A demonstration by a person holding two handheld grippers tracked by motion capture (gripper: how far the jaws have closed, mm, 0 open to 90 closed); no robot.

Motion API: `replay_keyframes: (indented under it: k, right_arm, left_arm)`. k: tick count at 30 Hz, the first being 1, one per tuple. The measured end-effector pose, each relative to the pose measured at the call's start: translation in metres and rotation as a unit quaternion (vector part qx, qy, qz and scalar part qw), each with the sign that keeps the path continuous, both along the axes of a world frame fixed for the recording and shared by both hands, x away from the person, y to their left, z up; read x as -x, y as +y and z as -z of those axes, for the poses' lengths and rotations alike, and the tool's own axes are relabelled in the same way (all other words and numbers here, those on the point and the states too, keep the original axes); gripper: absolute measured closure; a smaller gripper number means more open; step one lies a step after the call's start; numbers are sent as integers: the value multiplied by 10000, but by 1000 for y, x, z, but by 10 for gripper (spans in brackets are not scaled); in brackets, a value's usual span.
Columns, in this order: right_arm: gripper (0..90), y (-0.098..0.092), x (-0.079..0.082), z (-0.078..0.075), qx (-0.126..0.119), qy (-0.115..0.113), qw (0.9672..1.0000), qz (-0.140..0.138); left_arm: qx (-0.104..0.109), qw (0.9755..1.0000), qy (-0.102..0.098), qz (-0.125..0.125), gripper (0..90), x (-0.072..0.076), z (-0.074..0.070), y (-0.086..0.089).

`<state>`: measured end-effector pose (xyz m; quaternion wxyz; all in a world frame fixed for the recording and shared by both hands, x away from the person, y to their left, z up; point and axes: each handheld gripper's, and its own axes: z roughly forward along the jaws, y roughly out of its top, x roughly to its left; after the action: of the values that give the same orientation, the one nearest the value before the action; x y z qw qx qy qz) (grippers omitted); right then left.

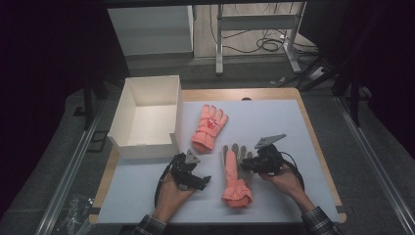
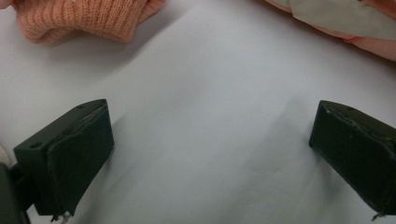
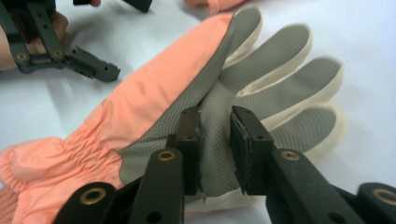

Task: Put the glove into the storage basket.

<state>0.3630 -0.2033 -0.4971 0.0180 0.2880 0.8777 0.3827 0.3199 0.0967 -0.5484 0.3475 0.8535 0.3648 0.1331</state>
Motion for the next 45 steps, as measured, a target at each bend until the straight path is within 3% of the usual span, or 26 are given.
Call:
replay_keyframes:
  k: [7,10,21,30,34,45]
  right_arm:
    - [601,-3,-9,-11,-129,-189,9995,225]
    - [574,-1,-11,-15,-74,-343,9989,301]
    - [471,24,-49,-30,-150,-518,9953,805]
    - [470,50,-72,-30,-198,-505,9949,853]
    - [474,67,-87,-28,-62,-548,9951,825]
    - [570,94,-118,-19,-23,-459,9954,843]
  left_arm:
    - [14,10000,15,-12,0,0,0,0]
    - [24,10000,13,-18,0,0,0,0]
    - [-2,10000,20,-3,0,0,0,0]
    - [-2,10000,36,-10,0,0,0,0]
    - [8,10000,33,-8,0,0,0,0]
    - [5,10000,40,-16,0,1,0,0]
